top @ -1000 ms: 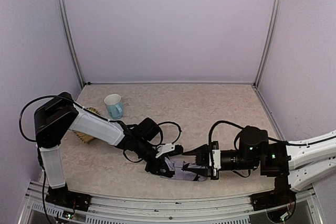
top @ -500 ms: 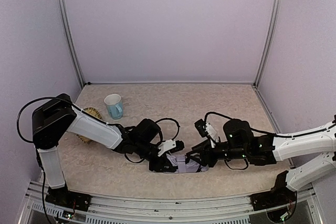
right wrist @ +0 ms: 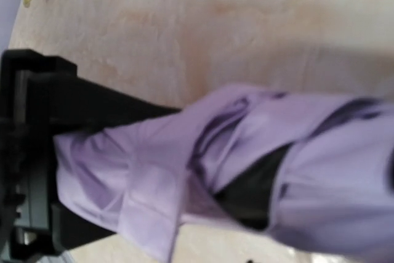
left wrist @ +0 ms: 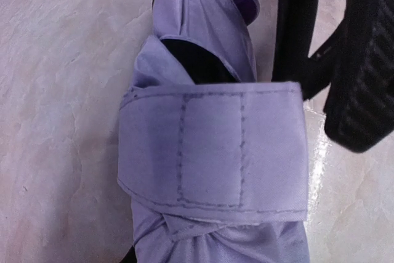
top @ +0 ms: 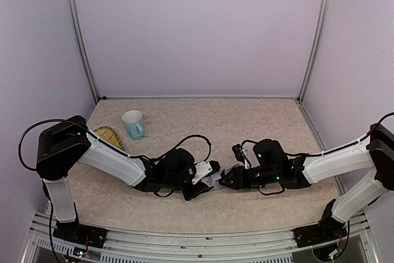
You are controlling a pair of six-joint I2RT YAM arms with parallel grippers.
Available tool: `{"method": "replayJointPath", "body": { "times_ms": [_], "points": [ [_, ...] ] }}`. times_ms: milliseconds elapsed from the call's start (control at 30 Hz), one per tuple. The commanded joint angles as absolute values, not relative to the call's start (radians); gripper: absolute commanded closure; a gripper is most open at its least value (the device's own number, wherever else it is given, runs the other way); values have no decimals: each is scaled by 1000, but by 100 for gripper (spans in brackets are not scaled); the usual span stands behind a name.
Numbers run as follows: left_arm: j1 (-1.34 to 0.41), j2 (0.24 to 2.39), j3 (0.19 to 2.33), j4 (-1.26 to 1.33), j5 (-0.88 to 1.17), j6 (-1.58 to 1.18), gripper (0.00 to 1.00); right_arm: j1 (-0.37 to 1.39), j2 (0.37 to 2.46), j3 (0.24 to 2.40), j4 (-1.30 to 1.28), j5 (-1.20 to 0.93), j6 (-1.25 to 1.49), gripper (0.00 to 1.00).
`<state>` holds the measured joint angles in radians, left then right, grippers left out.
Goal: Put away the umbrella
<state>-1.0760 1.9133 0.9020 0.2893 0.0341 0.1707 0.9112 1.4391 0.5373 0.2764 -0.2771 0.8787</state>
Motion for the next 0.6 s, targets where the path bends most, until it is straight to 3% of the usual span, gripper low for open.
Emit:
{"method": "replayJointPath", "body": {
  "times_ms": [0, 133, 333, 567],
  "points": [
    [-1073, 1962, 865, 216, -55, 179, 100, 906, 1482, 593, 304, -335, 893, 71],
    [-1075, 1968, 868, 215, -43, 194, 100, 903, 1486, 583, 324, -335, 908, 70],
    [-1077, 1972, 868, 212, -39, 203, 100, 865, 1501, 566, 375, -337, 954, 57],
    [-1077, 1971, 866, 209, -32, 209, 100, 864, 1579, 642, 362, -388, 925, 72]
  ]
}}
